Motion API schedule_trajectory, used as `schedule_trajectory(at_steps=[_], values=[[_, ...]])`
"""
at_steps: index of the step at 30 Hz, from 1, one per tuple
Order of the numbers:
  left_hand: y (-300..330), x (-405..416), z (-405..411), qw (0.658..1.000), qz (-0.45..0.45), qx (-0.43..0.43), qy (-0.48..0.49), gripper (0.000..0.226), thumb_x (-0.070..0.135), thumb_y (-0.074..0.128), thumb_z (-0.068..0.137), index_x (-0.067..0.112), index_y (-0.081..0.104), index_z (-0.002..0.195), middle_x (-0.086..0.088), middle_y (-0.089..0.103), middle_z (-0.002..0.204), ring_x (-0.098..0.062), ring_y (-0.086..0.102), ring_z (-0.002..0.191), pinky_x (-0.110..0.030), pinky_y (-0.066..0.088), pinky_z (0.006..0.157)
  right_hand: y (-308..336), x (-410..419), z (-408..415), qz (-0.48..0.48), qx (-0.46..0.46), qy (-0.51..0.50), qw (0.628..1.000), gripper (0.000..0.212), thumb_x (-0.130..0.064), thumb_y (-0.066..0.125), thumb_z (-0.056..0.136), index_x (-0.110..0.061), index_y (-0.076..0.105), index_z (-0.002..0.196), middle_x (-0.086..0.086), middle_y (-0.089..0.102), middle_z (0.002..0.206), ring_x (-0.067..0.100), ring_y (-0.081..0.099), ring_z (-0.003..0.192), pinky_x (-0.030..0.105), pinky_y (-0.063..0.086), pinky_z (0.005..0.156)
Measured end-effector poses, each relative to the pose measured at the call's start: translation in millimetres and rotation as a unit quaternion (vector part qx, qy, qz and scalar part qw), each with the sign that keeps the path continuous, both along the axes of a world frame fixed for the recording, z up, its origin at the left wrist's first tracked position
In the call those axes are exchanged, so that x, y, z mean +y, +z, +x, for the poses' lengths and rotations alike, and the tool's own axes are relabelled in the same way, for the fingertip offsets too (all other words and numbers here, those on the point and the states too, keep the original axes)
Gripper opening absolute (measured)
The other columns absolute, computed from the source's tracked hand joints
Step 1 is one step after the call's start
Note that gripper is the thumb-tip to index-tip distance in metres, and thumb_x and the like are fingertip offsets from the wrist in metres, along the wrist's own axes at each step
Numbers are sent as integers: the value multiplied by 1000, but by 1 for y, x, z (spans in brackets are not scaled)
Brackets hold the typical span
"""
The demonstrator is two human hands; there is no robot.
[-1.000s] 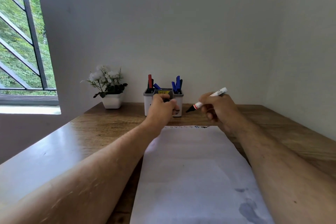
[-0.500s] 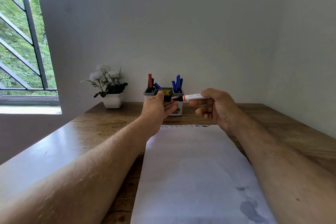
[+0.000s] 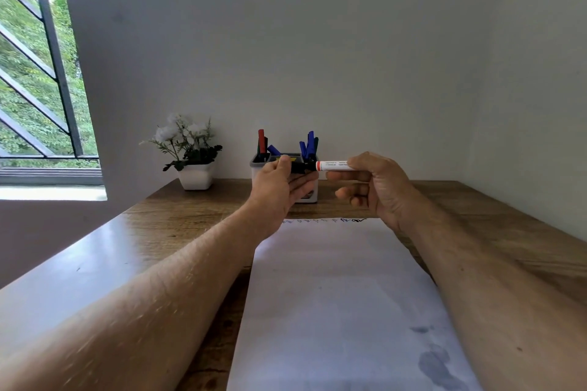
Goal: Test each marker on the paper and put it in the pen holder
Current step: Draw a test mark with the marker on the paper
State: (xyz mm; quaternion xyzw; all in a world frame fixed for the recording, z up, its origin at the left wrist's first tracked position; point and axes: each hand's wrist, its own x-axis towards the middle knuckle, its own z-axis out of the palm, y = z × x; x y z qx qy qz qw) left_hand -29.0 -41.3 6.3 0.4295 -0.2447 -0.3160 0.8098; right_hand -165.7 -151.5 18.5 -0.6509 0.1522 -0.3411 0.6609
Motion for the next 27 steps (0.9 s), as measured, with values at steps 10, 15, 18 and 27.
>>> schedule_trajectory(at_steps=[10,15,18,27], values=[[-5,0,13,992,15,-93,89,23,22,54,100,7,64,114,-12,71,98,-15,67,78,-26,58,69,-5,0,3,-108,68,-27,992,16,-12,71,87,-8,67,102,5,77,85,18,58,48,25,48,45],[-5,5,16,991,6,-102,90,6,12,63,94,8,66,97,-13,75,94,-20,75,80,-24,59,63,-3,2,9,-195,80,-96,973,17,-15,71,89,-2,69,99,2,59,63,5,47,47,12,36,42],[-1,6,14,993,3,-83,84,4,9,63,93,7,66,95,-13,75,96,-23,75,86,-26,61,64,-3,6,12,-241,112,-118,957,19,-21,68,91,-3,65,97,0,55,69,6,45,56,16,36,47],[3,7,8,996,4,-53,73,4,4,61,93,5,64,90,-13,74,97,-30,73,97,-28,63,65,-2,11,11,-127,117,-20,985,13,-19,55,98,-10,52,88,1,39,55,11,23,42,20,23,36]])
